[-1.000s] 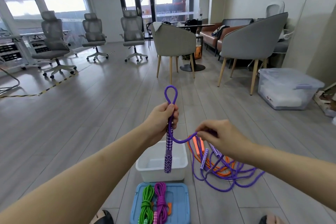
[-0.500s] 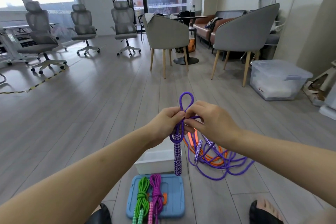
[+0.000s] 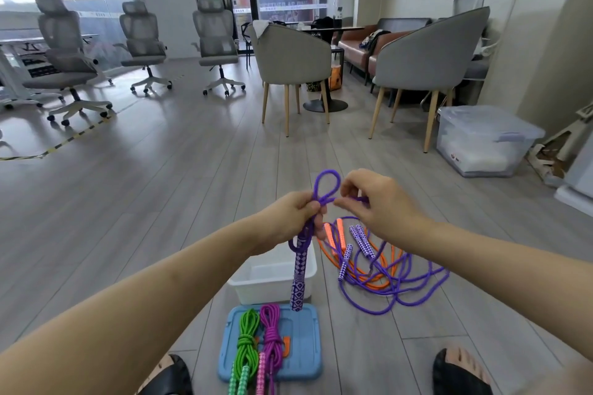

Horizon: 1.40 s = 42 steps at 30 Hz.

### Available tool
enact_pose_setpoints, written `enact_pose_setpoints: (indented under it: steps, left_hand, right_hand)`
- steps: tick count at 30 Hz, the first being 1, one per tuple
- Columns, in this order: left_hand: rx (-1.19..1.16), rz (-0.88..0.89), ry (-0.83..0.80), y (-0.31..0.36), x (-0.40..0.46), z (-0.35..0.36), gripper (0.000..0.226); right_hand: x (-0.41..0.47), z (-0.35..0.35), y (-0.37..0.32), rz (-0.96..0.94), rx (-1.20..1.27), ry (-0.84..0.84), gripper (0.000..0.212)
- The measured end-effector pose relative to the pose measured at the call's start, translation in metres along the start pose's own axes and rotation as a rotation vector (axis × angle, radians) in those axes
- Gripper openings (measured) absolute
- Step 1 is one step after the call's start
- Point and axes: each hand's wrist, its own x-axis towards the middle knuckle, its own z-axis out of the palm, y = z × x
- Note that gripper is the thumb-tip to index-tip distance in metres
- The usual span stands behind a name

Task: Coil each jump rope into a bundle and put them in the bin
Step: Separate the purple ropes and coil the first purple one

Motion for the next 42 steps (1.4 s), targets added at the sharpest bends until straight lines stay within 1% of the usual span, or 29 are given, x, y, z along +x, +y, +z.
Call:
enact_pose_setpoints:
  steps: [2,3,6,9,10,11,13,14,17,20,24,27,30,33,36,38,42]
  left_hand:
    - [-0.149,0.001,0.103,0.000,0.002,-0.002,0.025]
    - [-0.240,0.002,0.131,0.001,0.003,-0.003,0.025]
    - [-0.503,-0.005,0.195,0.003,0.006,-0.004,0.024]
    - [-0.647,-0.023,0.229,0.004,0.006,-0.003,0.024]
    - [-0.677,-0.029,0.225,0.004,0.006,-0.003,0.024]
    - [-0.702,-0.034,0.219,0.003,0.005,-0.002,0.023]
    - [-0.740,-0.049,0.215,0.003,0.005,0.000,0.022]
    - [-0.753,-0.058,0.225,0.003,0.005,0.001,0.021]
    - [-0.736,-0.060,0.270,0.001,0.006,0.004,0.021]
    - [-0.666,-0.020,0.312,-0.001,0.010,0.009,0.020]
    - [-0.471,0.086,0.315,-0.008,0.014,0.020,0.024]
    - [-0.382,0.144,0.304,-0.010,0.013,0.026,0.026]
    - [-0.359,0.142,0.311,-0.009,0.012,0.027,0.027]
    - [-0.334,0.123,0.308,-0.011,0.012,0.029,0.030]
    - [-0.337,0.128,0.312,-0.011,0.011,0.031,0.031]
    - [-0.345,0.134,0.304,-0.010,0.011,0.031,0.031]
    - [-0.350,0.114,0.284,-0.011,0.012,0.029,0.033]
  right_hand:
    - [0.003,-0.001,0.004,0.136,0.092,0.024,0.009]
    - [0.004,-0.001,0.007,0.208,0.121,0.030,0.007]
    - [0.003,-0.001,0.013,0.406,0.196,0.059,0.020]
    - [0.002,-0.001,0.015,0.565,0.300,0.101,0.032]
    - [0.002,-0.001,0.014,0.600,0.331,0.113,0.031]
    - [0.001,0.001,0.013,0.625,0.365,0.126,0.027]
    - [0.002,0.004,0.008,0.643,0.426,0.132,0.011]
    - [0.003,0.005,0.004,0.638,0.456,0.125,0.010]
    - [0.005,0.008,-0.009,0.618,0.564,0.158,0.020]
    - [0.005,0.009,-0.026,0.610,0.707,0.194,0.022]
    - [0.005,0.014,-0.045,0.628,0.836,0.209,0.014]
    - [0.005,0.023,-0.053,0.661,0.891,0.233,0.010]
    - [0.004,0.031,-0.057,0.689,0.898,0.237,0.006]
    - [0.004,0.033,-0.059,0.712,0.943,0.219,0.016]
    - [0.003,0.030,-0.061,0.716,0.996,0.214,0.014]
    - [0.003,0.029,-0.061,0.748,1.046,0.245,0.008]
    - [0.002,0.028,-0.060,0.839,1.137,0.310,0.017]
